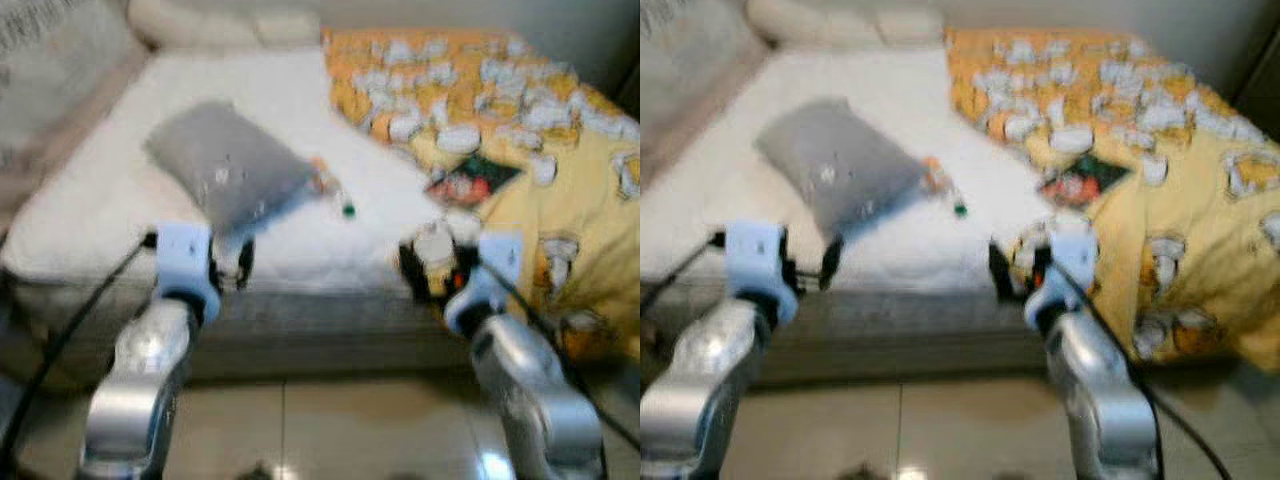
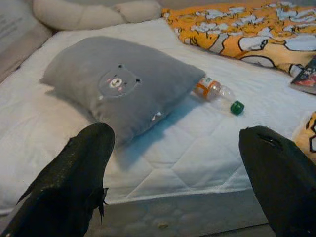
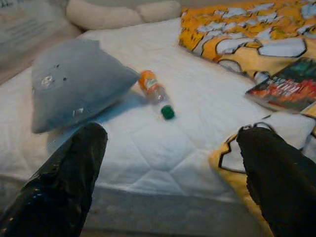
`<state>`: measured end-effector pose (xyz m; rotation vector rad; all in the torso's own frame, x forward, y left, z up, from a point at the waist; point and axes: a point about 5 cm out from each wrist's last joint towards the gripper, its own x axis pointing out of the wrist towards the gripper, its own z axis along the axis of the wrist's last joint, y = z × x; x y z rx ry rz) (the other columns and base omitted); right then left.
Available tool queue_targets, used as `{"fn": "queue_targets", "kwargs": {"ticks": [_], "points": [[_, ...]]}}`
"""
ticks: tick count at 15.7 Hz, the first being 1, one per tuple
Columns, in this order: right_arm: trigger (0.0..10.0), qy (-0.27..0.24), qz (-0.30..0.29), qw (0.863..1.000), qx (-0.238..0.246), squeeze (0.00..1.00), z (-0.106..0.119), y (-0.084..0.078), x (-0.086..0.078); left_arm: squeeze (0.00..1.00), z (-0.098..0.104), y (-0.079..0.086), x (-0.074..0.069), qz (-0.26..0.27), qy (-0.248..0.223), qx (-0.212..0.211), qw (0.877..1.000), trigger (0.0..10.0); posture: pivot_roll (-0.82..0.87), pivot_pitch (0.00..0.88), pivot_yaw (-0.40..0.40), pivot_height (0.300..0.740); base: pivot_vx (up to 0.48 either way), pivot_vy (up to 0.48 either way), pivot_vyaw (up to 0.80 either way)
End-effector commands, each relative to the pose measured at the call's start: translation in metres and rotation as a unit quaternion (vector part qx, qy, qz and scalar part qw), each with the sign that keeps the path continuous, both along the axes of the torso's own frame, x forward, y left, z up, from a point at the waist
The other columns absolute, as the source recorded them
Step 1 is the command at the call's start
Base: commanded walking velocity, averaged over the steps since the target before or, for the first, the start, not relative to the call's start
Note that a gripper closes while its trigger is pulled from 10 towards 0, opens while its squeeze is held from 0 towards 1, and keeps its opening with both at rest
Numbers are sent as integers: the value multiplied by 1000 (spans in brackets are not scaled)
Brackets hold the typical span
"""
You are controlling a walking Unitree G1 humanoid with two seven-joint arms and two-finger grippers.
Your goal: Clean up the room
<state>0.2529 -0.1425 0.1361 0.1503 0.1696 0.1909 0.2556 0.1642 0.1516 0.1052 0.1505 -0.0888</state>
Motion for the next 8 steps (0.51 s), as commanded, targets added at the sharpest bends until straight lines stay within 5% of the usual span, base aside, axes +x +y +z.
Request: {"fn": "queue_targets", "kwargs": {"ticks": [1, 8], "points": [[10000, -12, -4, 1000, -3, 1000, 5, -2, 1, 1000, 1, 0, 1, -1, 1, 4, 1000, 10000, -1, 0, 22, 740, 0, 0, 0], [10000, -12, -8, 1000, -10, 1000, 5, -4, 3, 1000, 0, -1, 3, -1, 3, 1, 1000, 10000, 0, 0, 21, 740, 35, 0, 0]]}}
